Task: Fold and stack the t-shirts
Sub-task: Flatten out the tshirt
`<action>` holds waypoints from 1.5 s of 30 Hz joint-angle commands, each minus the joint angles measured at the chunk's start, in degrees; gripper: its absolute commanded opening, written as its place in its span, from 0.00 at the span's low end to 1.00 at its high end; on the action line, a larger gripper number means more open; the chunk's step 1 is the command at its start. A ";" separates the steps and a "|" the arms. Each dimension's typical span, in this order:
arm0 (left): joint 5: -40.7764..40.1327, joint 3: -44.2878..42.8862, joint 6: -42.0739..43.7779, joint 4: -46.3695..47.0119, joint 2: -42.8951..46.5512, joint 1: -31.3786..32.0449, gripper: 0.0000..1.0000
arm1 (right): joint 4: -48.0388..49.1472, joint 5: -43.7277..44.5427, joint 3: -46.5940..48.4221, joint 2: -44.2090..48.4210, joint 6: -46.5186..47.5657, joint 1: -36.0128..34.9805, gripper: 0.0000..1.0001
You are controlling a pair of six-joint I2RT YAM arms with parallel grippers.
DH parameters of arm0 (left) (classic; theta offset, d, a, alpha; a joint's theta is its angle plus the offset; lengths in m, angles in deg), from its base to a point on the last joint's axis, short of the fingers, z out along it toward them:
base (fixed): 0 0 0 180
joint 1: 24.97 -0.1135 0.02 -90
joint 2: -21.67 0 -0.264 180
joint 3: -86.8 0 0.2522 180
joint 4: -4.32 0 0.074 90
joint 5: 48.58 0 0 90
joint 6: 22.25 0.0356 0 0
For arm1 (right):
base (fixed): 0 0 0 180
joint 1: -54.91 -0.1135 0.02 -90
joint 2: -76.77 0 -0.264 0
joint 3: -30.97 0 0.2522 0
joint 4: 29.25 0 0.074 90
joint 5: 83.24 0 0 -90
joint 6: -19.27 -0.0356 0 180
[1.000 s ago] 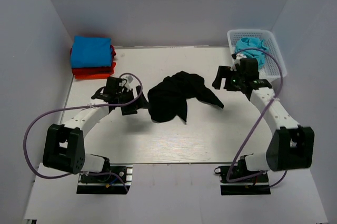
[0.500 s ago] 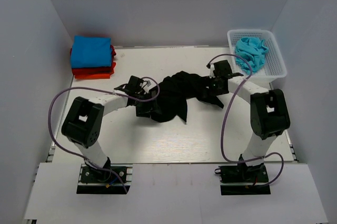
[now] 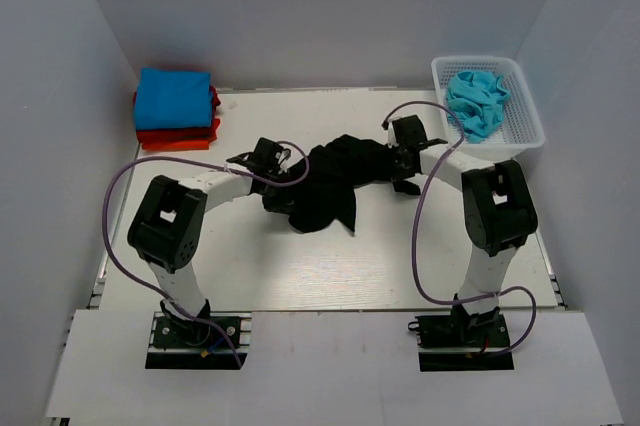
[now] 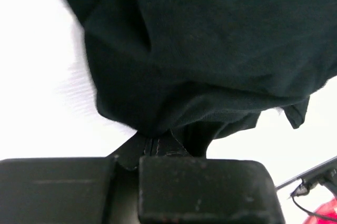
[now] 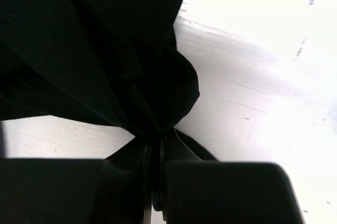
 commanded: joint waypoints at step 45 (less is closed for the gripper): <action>-53.17 -32.55 -9.86 -24.38 55.24 -1.00 0.00 | 0.67 30.78 10.16 59.80 -3.23 0.54 0.00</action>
